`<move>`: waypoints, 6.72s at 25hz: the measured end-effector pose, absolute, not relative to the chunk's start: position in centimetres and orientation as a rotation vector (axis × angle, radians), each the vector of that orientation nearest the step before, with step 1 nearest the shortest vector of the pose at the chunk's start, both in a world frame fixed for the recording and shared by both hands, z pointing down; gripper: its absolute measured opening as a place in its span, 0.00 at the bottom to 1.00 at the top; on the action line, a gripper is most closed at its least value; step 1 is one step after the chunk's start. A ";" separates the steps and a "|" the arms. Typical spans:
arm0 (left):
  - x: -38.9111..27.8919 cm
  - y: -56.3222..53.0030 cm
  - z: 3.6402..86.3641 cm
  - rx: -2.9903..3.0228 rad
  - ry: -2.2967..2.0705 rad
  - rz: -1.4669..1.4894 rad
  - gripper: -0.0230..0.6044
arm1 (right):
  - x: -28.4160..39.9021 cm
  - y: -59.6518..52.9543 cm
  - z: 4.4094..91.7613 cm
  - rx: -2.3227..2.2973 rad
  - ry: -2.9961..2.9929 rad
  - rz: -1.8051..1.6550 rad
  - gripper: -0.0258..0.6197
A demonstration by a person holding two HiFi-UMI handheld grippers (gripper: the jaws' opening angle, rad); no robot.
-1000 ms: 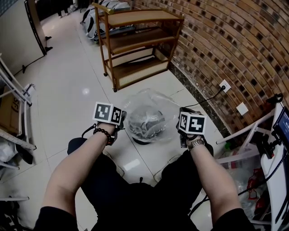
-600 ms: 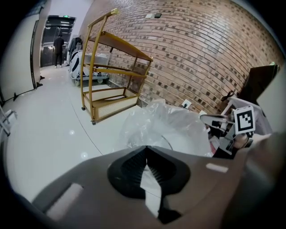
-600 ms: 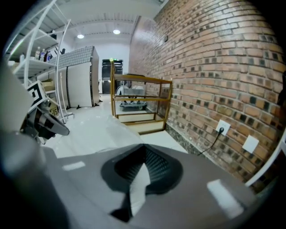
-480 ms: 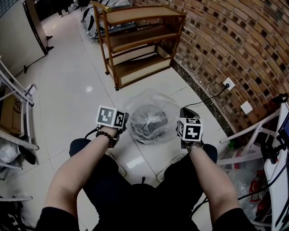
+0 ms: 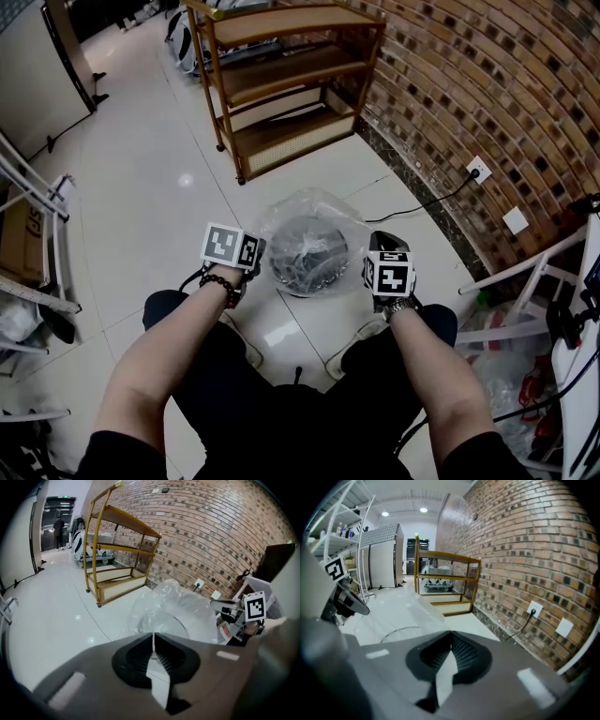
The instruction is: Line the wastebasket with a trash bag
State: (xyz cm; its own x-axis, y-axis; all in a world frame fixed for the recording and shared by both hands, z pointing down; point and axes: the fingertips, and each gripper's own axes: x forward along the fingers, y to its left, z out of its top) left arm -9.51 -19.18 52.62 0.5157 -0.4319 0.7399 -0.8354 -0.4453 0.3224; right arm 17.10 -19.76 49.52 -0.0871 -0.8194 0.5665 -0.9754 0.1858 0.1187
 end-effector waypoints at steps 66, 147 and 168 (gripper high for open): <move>-8.1 -21.2 62.6 2.014 -0.999 1.022 0.26 | 14.5 -20.0 64.5 1.376 -1.783 0.762 0.34; -3.9 -13.6 52.2 2.572 -1.063 0.849 0.04 | 4.3 -13.2 51.4 1.345 -2.187 0.325 0.04; -3.9 -10.5 50.2 2.712 -1.079 0.834 0.04 | 4.5 -10.5 49.1 1.343 -2.232 0.199 0.04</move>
State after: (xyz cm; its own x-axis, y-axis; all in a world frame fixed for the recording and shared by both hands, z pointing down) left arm -3.88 -10.46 50.24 0.5974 -0.6042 0.5273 -0.6624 -0.7424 -0.1001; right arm 4.53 -10.51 49.08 -0.3707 -0.7797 0.5045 -0.8567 0.4969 0.1384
